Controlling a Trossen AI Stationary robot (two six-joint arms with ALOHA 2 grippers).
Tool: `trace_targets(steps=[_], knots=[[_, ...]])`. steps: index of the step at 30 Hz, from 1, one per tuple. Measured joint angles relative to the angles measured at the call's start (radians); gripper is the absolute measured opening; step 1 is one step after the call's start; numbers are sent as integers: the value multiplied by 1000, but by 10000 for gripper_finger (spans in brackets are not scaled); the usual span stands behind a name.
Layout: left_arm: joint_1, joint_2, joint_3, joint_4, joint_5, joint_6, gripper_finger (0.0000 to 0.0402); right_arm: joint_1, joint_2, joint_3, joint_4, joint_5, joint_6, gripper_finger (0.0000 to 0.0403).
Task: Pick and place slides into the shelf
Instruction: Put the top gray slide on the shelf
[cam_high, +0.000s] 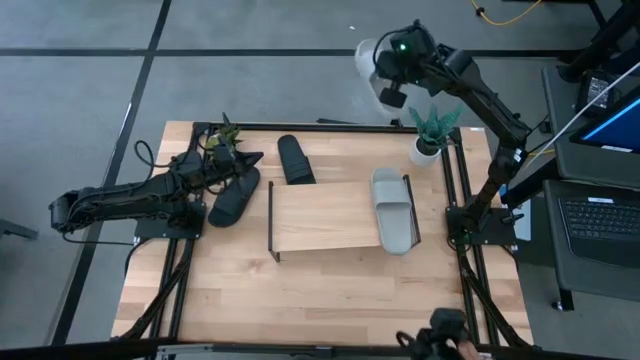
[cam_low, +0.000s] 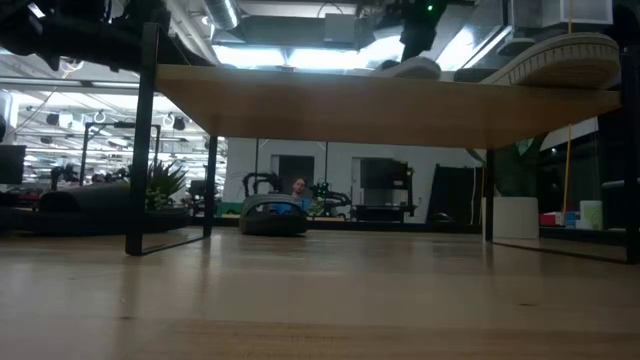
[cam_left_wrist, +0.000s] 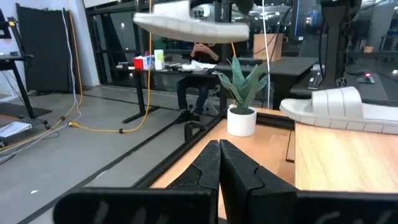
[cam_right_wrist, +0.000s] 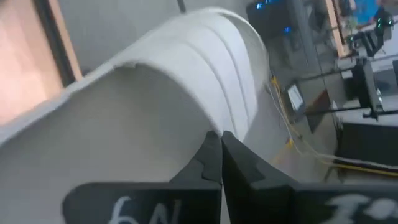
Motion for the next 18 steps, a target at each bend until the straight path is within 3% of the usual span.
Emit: trace_targets(steps=[6,12,18], knots=[[0,0,0,38,0,-22,0,94,0,15,-139,58,128,0],[0,0,0,112,0,-98,0,207,0,15,-221,183,262,0],[0,0,0,150,0,-135,0,307,0,15,-306,208,445,0]])
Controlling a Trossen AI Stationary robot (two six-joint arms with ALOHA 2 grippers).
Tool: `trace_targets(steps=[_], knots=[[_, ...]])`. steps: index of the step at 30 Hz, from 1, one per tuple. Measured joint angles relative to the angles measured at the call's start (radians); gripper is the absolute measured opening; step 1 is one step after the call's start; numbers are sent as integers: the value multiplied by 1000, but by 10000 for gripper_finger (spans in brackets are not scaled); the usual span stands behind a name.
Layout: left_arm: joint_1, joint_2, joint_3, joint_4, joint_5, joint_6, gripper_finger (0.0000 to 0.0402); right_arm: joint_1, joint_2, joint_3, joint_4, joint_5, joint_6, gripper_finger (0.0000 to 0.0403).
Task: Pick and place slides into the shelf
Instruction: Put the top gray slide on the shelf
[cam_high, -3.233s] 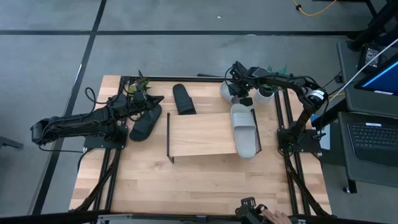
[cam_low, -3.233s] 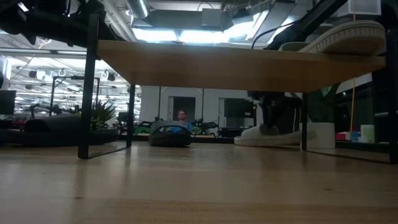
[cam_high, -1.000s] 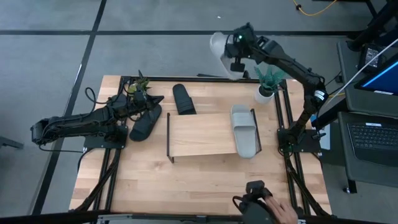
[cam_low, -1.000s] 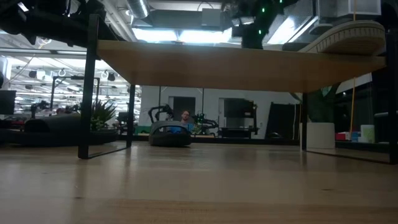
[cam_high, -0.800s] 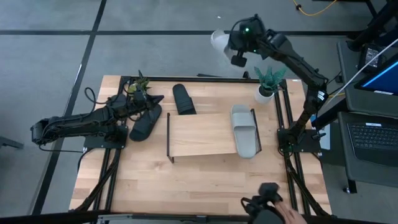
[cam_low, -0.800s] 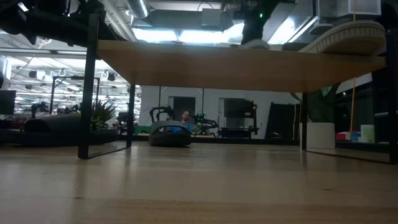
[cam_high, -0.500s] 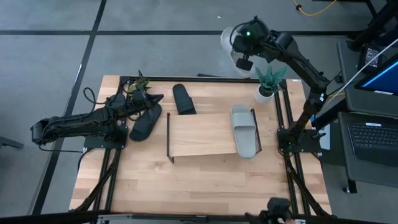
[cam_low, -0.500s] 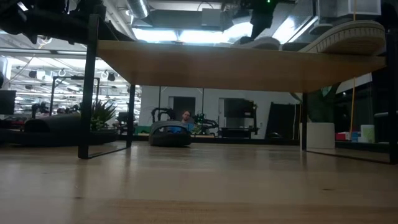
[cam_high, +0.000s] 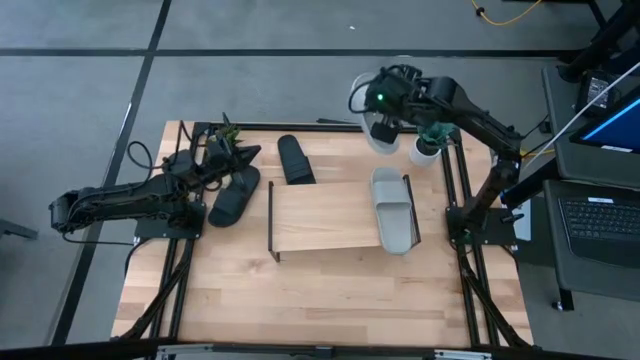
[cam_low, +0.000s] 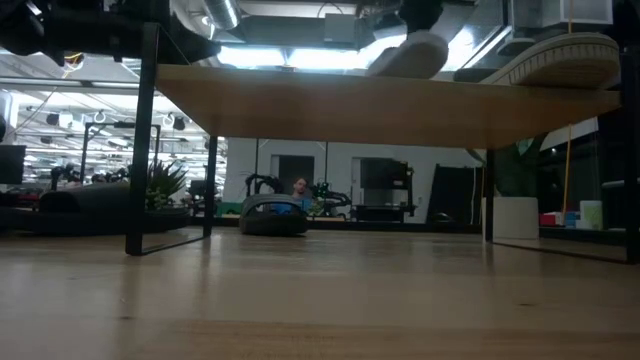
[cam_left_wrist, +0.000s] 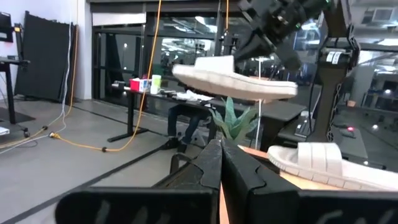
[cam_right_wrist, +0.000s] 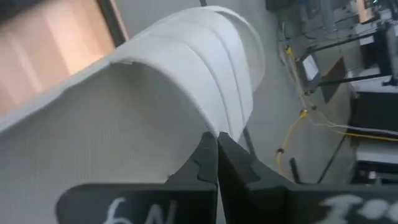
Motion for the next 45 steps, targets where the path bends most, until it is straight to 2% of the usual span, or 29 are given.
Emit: trace_targets(steps=[6,12,17,37,42,45], knots=[[0,0,0,4,0,0,0,103,0,0,-45,55,127,0],[0,0,0,4,0,0,0,181,0,-1,-87,54,281,0],[0,0,0,4,0,2,0,222,2,-28,-112,53,338,0],[0,0,0,2,-8,4,0,258,1,-40,-128,53,255,0],[-3,0,0,2,-8,39,0,258,1,-40,-101,54,207,0],[-17,0,0,2,-8,74,0,258,1,-40,-101,54,231,0]])
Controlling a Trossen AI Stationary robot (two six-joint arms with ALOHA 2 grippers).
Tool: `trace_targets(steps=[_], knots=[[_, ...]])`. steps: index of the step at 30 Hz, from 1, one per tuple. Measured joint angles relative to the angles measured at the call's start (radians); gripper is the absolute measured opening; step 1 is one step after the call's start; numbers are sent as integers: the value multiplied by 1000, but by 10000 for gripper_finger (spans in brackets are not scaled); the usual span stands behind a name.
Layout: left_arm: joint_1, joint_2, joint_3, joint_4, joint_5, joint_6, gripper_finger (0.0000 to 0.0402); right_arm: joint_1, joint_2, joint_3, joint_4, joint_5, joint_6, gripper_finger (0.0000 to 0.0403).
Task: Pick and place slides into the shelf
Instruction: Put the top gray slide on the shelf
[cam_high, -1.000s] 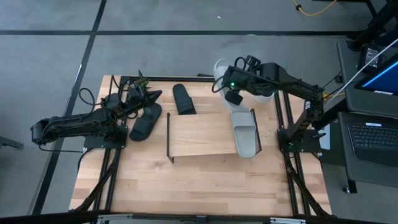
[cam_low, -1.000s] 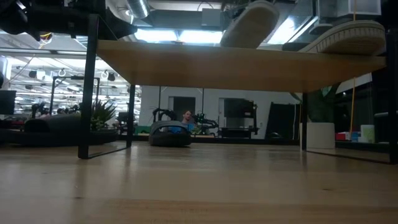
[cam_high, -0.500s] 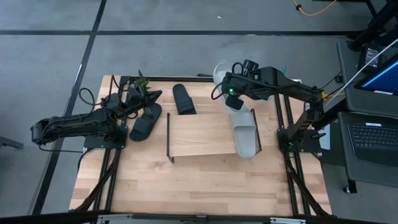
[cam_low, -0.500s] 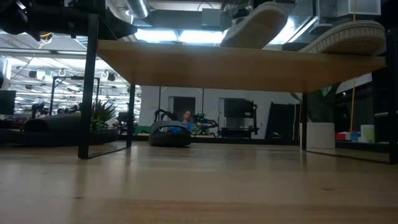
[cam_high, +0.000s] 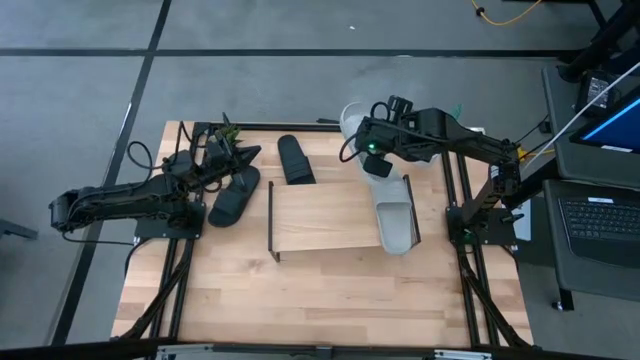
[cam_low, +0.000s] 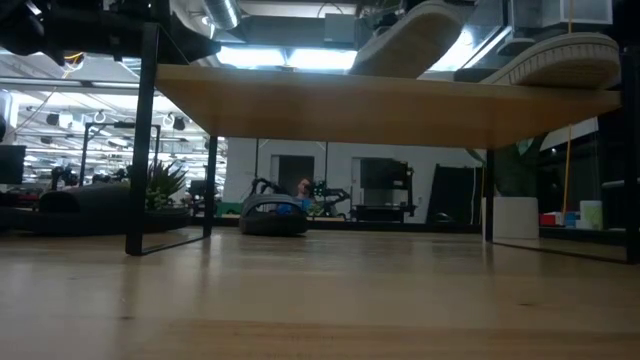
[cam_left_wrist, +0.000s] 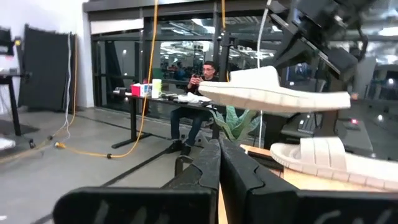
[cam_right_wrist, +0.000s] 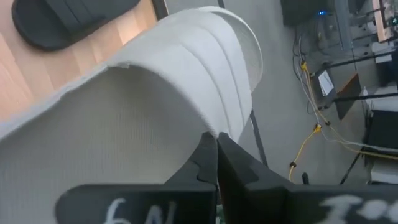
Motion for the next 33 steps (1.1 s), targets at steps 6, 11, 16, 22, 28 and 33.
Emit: trace_targets(steps=[6,11,16,22,28,33], knots=[[-52,0,0,-19,15,35,0,43,0,0,-21,29,149,0],[-93,0,0,-30,50,35,0,132,7,0,-20,48,218,0],[-116,0,0,-40,50,35,0,241,63,0,-20,74,270,0],[-121,0,0,-80,50,34,0,326,161,-1,-41,76,362,0],[-121,0,0,-93,50,34,0,342,233,-1,-42,81,432,0],[-121,0,0,-93,50,29,0,341,266,-1,-43,112,475,0]])
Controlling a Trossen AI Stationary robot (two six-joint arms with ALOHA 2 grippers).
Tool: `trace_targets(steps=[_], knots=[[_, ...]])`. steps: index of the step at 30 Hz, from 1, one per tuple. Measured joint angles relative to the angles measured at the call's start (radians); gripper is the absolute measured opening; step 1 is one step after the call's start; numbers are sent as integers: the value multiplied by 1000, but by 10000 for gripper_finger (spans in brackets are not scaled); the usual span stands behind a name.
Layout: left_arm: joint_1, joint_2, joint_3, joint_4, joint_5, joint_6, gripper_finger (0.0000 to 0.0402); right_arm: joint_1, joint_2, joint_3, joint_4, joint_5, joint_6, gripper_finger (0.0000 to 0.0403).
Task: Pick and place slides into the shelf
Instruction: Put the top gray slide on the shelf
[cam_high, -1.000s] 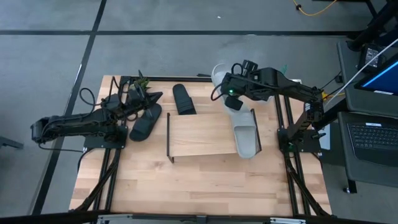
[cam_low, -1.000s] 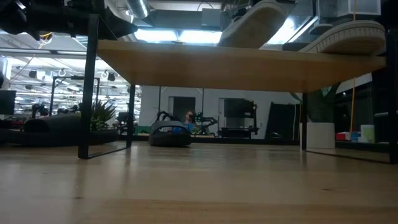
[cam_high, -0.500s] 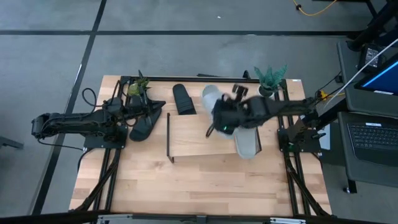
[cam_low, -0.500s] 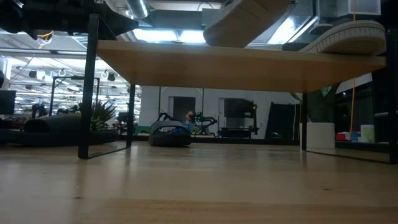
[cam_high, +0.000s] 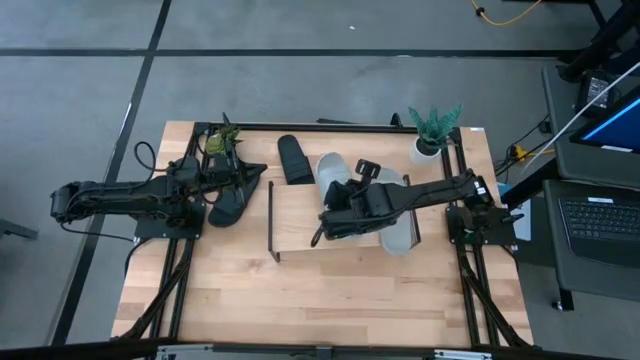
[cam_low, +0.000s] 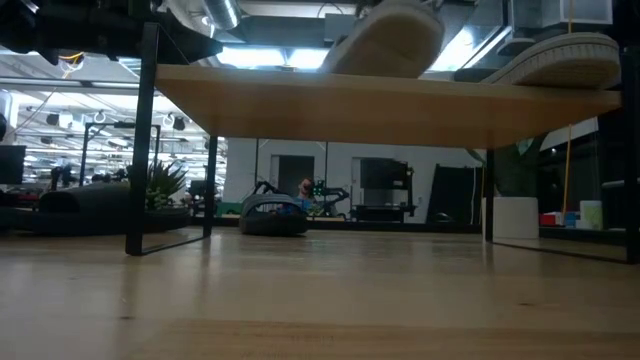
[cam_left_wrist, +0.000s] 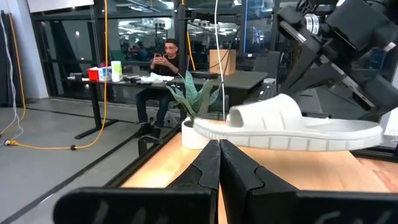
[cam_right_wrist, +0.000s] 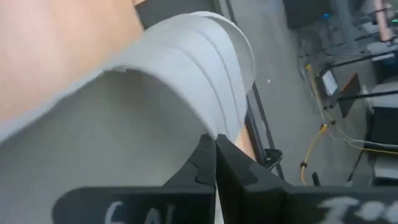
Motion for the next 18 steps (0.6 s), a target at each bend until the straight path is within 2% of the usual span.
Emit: trace_targets(steps=[10,18], knots=[[0,0,0,-92,0,5,0,-1,3,0,-1,4,25,0],[0,0,0,-100,0,6,0,-1,3,0,-1,-9,22,0]])
